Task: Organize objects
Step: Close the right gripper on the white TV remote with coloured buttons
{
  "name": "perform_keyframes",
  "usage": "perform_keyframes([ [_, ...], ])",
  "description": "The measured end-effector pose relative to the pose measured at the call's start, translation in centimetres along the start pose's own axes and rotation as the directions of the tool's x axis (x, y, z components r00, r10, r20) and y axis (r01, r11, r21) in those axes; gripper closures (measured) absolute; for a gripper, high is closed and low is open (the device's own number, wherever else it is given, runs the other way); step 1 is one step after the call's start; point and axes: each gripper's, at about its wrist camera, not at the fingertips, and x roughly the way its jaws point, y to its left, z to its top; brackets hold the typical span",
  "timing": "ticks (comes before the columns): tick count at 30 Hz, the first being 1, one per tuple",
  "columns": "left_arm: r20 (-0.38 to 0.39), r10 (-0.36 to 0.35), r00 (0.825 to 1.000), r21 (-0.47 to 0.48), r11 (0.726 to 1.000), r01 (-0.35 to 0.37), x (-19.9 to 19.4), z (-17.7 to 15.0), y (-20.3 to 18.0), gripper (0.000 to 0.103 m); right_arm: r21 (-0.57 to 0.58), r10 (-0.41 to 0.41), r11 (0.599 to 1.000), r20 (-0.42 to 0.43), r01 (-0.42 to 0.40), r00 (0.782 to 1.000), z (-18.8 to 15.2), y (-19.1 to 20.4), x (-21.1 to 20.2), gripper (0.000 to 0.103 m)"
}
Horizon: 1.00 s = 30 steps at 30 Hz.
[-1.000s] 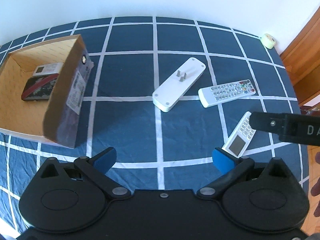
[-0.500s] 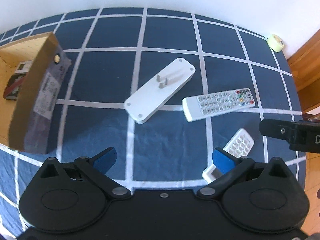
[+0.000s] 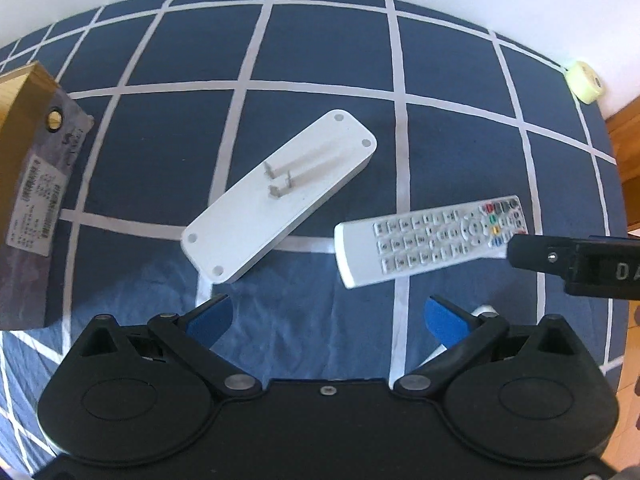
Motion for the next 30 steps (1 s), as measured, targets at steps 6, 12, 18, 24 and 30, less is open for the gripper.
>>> perform_keyframes([
  [6,-0.03,0.0,1.0,-0.016,1.0,0.0,1.9,1.3,-0.9,0.0,-0.03,0.014,0.999,-0.06,-0.016,0.998,1.7,-1.0,3.6,0.0],
  [12,-0.051,0.0,0.999,-0.035,0.999,-0.002,3.4,2.0,-1.5,0.0,-0.06,0.033,0.997,-0.108,-0.04,0.994,2.7,-1.1,6.4,0.0],
  [18,-0.071,-0.006,0.997,-0.061,0.998,0.002,4.8,2.2,-1.8,0.0,-0.078,0.048,0.995,-0.143,-0.06,0.989,3.2,-1.1,8.0,0.0],
  [24,-0.076,-0.024,0.997,-0.08,0.997,0.018,5.7,2.4,-1.9,0.0,-0.091,0.062,0.993,-0.153,-0.076,0.986,3.7,-0.9,8.6,0.0],
  [30,-0.072,-0.047,0.996,-0.083,0.996,0.041,6.2,2.9,-2.2,0.0,-0.087,0.067,0.993,-0.159,-0.082,0.985,4.2,-1.0,8.7,0.0],
])
